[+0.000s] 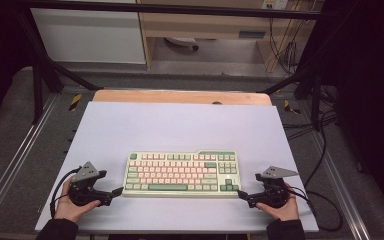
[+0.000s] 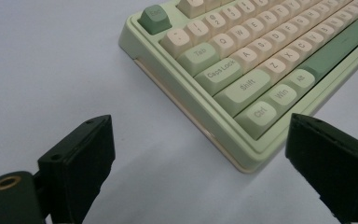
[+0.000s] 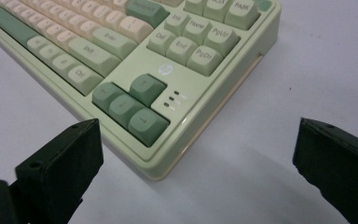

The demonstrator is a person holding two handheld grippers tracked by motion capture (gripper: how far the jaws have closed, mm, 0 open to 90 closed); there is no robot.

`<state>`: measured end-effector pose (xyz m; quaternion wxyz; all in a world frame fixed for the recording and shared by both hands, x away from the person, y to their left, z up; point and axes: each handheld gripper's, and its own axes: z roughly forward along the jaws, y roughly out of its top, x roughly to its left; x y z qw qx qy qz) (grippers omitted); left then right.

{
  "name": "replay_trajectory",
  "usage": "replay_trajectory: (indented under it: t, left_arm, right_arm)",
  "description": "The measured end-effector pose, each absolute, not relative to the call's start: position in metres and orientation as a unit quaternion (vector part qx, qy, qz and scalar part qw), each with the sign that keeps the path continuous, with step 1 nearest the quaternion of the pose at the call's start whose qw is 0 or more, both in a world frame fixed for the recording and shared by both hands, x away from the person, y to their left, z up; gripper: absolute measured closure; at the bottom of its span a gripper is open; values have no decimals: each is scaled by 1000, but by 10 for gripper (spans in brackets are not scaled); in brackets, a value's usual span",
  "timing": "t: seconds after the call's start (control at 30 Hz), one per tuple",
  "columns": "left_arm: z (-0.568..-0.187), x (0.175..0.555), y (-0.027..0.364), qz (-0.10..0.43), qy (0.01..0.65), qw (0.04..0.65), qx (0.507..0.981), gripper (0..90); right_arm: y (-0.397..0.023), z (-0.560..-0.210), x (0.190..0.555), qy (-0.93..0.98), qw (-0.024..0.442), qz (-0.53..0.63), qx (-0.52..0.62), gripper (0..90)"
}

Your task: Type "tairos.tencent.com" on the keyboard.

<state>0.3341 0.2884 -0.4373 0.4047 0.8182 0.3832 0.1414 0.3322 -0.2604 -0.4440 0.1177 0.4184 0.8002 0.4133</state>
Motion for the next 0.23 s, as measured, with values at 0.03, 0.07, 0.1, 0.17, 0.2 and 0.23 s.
replay_trajectory:
  t: [0.03, 0.07, 0.1, 0.17, 0.2, 0.23]
  left_arm:
    - [-438, 334, 288, 139, 383, 403, 819, 75]
    - [-439, 334, 287, 140, 382, 401, 821, 73]
    - [-439, 334, 287, 139, 381, 400, 822, 72]
    - [-440, 334, 287, 139, 380, 401, 822, 72]
    - [-440, 334, 287, 140, 380, 402, 822, 72]
    - [-439, 334, 287, 140, 379, 402, 822, 72]
  right_arm:
    - [-261, -445, 332, 803, 118, 412, 415, 11]
    - [-262, -445, 331, 803, 117, 412, 415, 11]
    - [-263, -445, 331, 802, 117, 412, 416, 11]
    - [-264, -446, 331, 800, 115, 414, 419, 8]
    - [-264, -446, 331, 799, 115, 415, 419, 7]
    - [-264, -445, 331, 799, 115, 416, 419, 5]
